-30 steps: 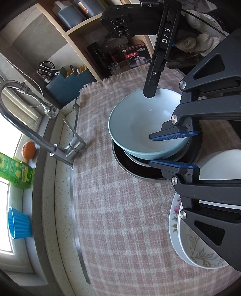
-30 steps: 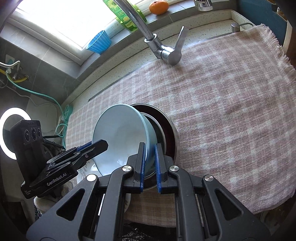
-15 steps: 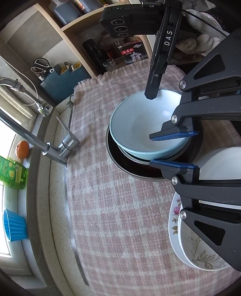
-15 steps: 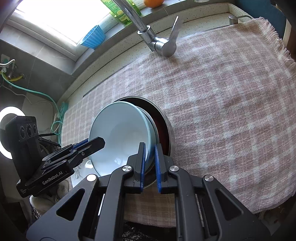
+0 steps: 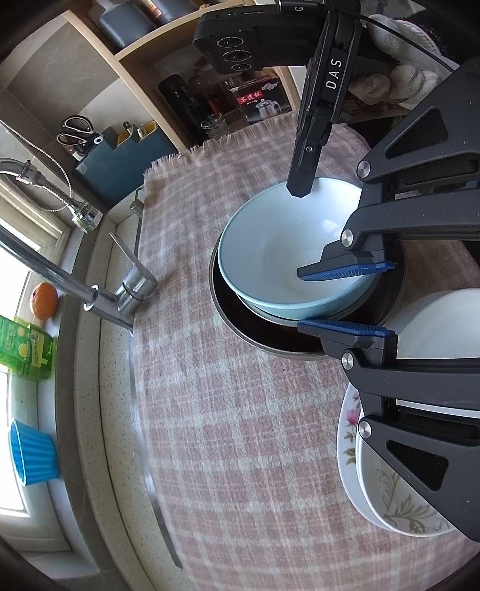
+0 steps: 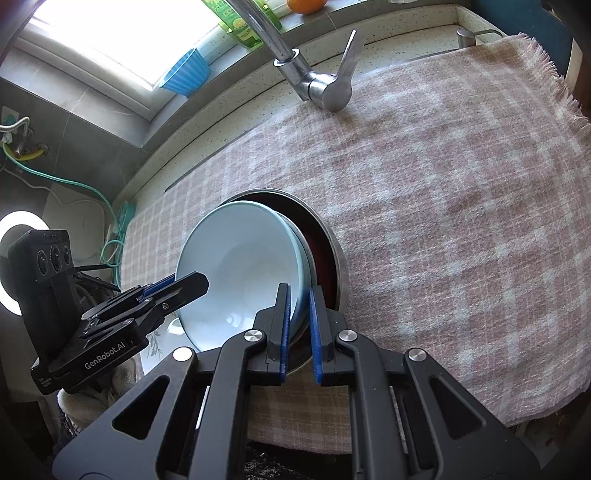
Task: Organize plates and bowls
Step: 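Lower the pale blue bowl into the red-bottomed bowl, then open both grippers and regrip the steel bowl rim with the nested bowls, then lift the nested bowl set and lower it onto the plate stack, then open both grippers and release the bowls on the plates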
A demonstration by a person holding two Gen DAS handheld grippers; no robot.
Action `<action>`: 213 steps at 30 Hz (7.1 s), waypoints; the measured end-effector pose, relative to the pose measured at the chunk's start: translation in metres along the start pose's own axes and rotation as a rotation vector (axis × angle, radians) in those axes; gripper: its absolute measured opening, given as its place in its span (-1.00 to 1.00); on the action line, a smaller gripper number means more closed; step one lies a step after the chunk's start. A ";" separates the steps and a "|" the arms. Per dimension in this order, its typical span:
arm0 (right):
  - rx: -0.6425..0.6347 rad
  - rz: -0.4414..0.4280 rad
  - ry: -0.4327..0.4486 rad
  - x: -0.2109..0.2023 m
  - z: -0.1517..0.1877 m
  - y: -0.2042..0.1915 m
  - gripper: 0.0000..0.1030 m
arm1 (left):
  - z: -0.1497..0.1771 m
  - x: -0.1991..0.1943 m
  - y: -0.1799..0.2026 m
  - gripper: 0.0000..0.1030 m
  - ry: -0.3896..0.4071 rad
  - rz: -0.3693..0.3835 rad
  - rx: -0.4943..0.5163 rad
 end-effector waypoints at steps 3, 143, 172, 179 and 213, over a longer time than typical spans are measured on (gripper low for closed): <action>-0.002 0.001 0.001 0.000 0.000 0.000 -0.80 | 0.000 0.000 0.000 -0.63 0.001 -0.003 0.002; -0.112 -0.131 -0.046 0.011 0.071 -0.114 -0.74 | 0.065 -0.108 -0.103 -0.82 0.128 -0.058 -0.225; -0.128 -0.115 -0.108 0.037 0.100 -0.122 -0.74 | 0.098 -0.115 -0.120 -0.82 0.118 -0.098 -0.245; -0.133 -0.121 -0.076 0.028 0.095 -0.123 -0.74 | 0.097 -0.121 -0.119 -0.82 0.137 -0.114 -0.228; -0.324 0.085 0.315 -0.055 0.091 -0.125 0.40 | 0.109 -0.180 -0.090 0.19 0.315 -0.270 -0.104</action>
Point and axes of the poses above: each gripper's, at about its wrist camera, not at the fingertips, and x roughly the way its jaws point, y to its right, z to its underside, the point moved 10 cm from there along x, roughly the way its jaws point, and after that the axes turned 1 degree about -z, right-handed, at the moved point
